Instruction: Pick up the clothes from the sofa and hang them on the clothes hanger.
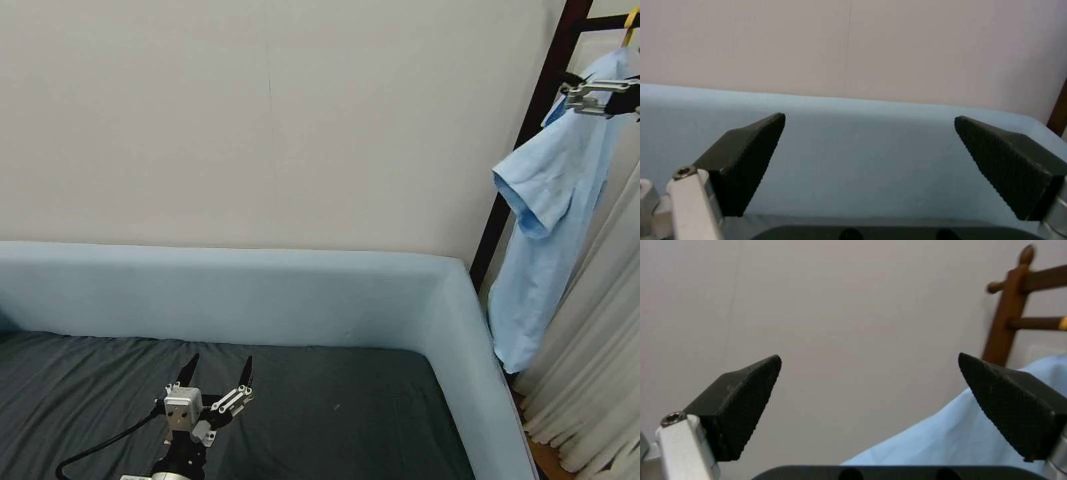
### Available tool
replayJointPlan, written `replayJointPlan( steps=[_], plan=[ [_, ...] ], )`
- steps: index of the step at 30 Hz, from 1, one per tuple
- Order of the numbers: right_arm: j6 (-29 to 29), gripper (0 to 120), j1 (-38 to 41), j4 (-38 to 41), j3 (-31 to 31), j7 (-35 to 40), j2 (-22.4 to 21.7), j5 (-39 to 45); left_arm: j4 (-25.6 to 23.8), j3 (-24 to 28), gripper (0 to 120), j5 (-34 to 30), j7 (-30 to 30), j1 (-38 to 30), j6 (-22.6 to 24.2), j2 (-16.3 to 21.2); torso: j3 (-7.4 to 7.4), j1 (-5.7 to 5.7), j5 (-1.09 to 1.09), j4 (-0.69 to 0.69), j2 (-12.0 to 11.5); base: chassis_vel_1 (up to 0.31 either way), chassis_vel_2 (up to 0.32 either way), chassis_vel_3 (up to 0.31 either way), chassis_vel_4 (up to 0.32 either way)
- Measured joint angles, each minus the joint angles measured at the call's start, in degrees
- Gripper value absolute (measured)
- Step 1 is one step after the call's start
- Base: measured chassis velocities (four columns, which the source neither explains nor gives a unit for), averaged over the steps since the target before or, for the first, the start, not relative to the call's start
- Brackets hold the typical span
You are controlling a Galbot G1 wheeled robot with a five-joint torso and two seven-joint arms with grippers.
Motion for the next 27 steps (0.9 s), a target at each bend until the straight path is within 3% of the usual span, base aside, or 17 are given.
replayJointPlan(
  steps=[2,10,15,16,19,20,22,23,27],
  plan=[
    [0.58,100,-2.32,1.12,0.48,0.14,0.83,0.24,0.08,-0.07,100,0.48,0.06,0.29,-0.42,-0.52,0.00,0.00,0.00,-0.01,0.00,0.000,0.000,0.000,0.000],
    [4.51,100,-19.33,4.45,1.35,-2.07,11.49,-8.40,-0.21,-2.62,100,4.23,0.09,4.54,-4.20,-5.90,0.01,0.00,0.04,0.06,0.00,0.000,0.000,0.000,0.000],
    [6.49,100,-30.53,5.62,5.69,-4.08,15.38,-15.08,0.10,-2.52,100,4.27,0.42,4.66,-4.93,-6.86,0.01,0.00,0.02,0.00,0.00,0.000,0.000,0.000,0.000],
    [7.88,100,-36.88,5.88,8.31,-5.45,17.69,-19.10,0.77,-2.41,100,4.34,0.94,4.68,-5.92,-7.26,0.01,0.00,0.05,-0.01,0.00,0.000,0.000,0.000,0.000],
    [11.04,100,-46.29,6.18,12.56,-8.15,22.09,-27.30,2.40,-2.32,100,4.87,1.94,4.69,-8.49,-7.86,0.01,0.00,0.01,0.01,0.00,0.000,0.000,0.000,0.000],
    [11.04,100,-46.29,6.18,12.56,-8.15,22.09,-27.30,2.40,-2.32,100,4.87,1.94,4.69,-8.49,-7.86,0.01,0.00,0.01,0.01,0.00,0.000,0.000,0.000,0.000],
    [15.04,100,-54.22,5.56,15.80,-11.09,26.72,-34.32,3.76,-2.15,100,5.79,2.72,4.64,-10.87,-8.49,0.00,0.00,0.03,0.00,0.00,0.000,0.000,0.000,0.000],
    [15.04,100,-54.22,5.56,15.80,-11.09,26.72,-34.32,3.76,-2.15,100,5.79,2.72,4.64,-10.87,-8.49,0.00,0.00,0.03,0.00,0.00,0.000,0.000,0.000,0.000],
    [21.59,100,-65.89,4.02,20.47,-15.87,34.98,-41.33,6.27,-1.92,100,8.19,3.11,4.88,-14.82,-9.76,0.00,0.00,0.03,-0.01,0.00,0.000,0.000,0.000,0.000]
  ],
)
